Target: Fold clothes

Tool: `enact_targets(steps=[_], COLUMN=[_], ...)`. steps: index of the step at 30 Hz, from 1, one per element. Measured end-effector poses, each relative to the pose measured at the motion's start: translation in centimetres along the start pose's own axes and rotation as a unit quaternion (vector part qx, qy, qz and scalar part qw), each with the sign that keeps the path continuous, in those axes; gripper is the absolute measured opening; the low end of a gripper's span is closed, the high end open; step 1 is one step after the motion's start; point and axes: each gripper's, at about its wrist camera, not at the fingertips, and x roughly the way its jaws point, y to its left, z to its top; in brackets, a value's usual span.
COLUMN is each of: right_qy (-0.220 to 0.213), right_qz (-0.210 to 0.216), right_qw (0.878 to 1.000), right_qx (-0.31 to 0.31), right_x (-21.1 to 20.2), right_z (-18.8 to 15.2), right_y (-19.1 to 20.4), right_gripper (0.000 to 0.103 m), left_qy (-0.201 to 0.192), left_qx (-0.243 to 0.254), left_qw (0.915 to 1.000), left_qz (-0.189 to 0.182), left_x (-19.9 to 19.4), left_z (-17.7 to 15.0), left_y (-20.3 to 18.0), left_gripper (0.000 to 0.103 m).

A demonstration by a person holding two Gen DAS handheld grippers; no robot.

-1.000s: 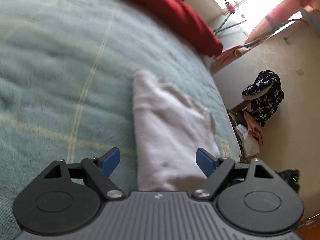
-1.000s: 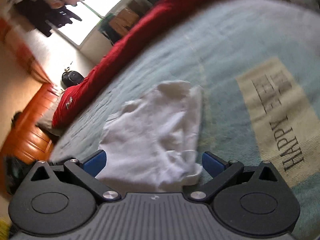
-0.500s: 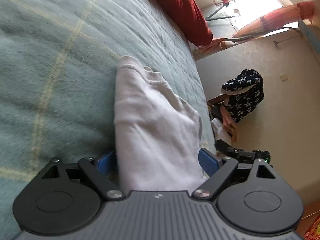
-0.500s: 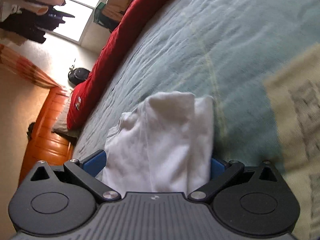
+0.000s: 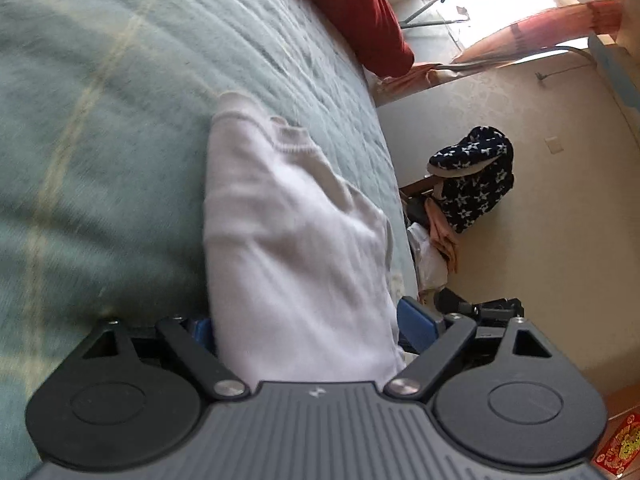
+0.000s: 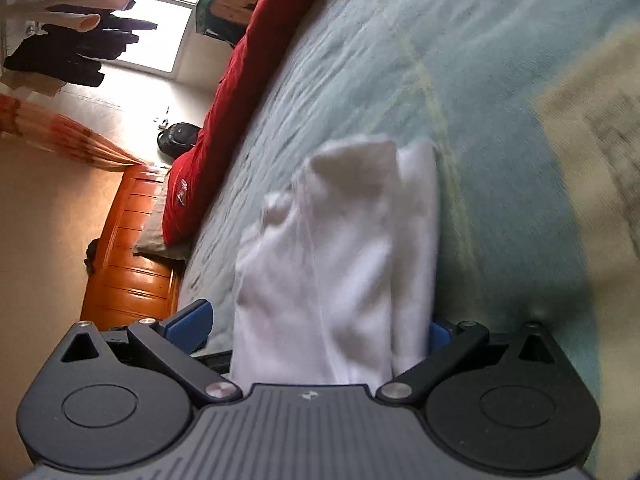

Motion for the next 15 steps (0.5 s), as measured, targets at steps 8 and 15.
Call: enact_targets(steps=[8, 15], right_qy=[0.022, 0.014], right_qz=[0.029, 0.019], right_qw=[0.999, 1.0], right_qx=[-0.029, -0.013], right_x=[-0.3, 0.7], right_z=[-1.4, -0.6], right_y=[0.1, 1.3], right_gripper=[0.103, 0.103], left_qy=[0.009, 0.006], left_qx=[0.005, -0.011], left_qw=[0.9994, 0.9999], left_qz=[-0.033, -0.01], left_x=[-1.4, -1.1], left_z=[-1.1, 0.1], left_y=[0.9, -0.8], left_gripper=[0.087, 0.087])
